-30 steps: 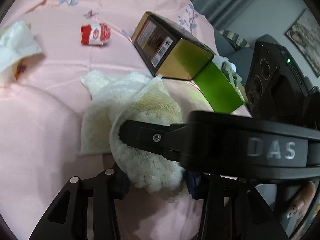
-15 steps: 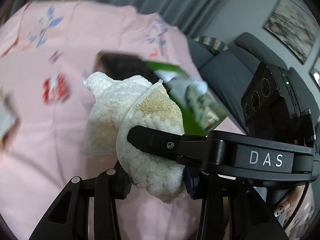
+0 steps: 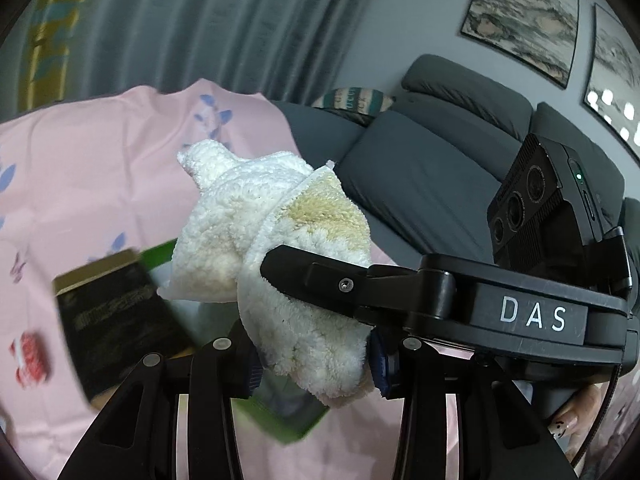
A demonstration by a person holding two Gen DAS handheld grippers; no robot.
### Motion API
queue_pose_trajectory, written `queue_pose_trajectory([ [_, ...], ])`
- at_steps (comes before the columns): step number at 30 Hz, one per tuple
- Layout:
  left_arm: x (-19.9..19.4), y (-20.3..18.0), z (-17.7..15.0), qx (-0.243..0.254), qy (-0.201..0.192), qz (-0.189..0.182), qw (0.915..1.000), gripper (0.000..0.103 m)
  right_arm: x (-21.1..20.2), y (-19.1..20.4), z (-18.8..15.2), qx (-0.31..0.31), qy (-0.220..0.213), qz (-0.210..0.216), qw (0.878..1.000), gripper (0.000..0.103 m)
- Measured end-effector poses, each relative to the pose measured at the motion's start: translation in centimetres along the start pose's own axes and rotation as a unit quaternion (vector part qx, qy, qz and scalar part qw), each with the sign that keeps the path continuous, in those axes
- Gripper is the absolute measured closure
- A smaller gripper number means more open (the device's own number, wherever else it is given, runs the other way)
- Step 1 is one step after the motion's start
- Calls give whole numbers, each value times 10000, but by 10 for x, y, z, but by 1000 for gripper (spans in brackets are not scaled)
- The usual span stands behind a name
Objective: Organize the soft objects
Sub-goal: 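Carry the towel into the green box and open the right gripper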
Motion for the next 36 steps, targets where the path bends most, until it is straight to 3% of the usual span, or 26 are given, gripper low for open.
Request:
queue_pose_trajectory([
  [6,56,-1,-1,14,324,-207,9993,60,10,-47,18,323,-59,-192,9993,63],
  [14,110,26,-24,-378,871,-16,9955,60,53,-96,16,738,472,-583,9945,60],
  [23,137,40,-43,-644,1218,240,9902,60,68,-126,12,1036,650,-1127,9861,51],
  [32,146,49,-47,-914,1325,453,9859,60,50,-138,11,1181,489,-1279,9835,50],
  [36,146,56,-46,-1017,1291,730,9837,60,43,-142,12,1228,367,-1345,9826,54],
])
Point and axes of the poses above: each gripper's, at about its wrist camera, not at the fingertips, and x roughly the way its jaws point, y to its left, z to its top, the point moved 6 cm from there along x, roughly the way its jaws point, and after that the axes turned 14 degrees about -z, right-handed, at the moved point
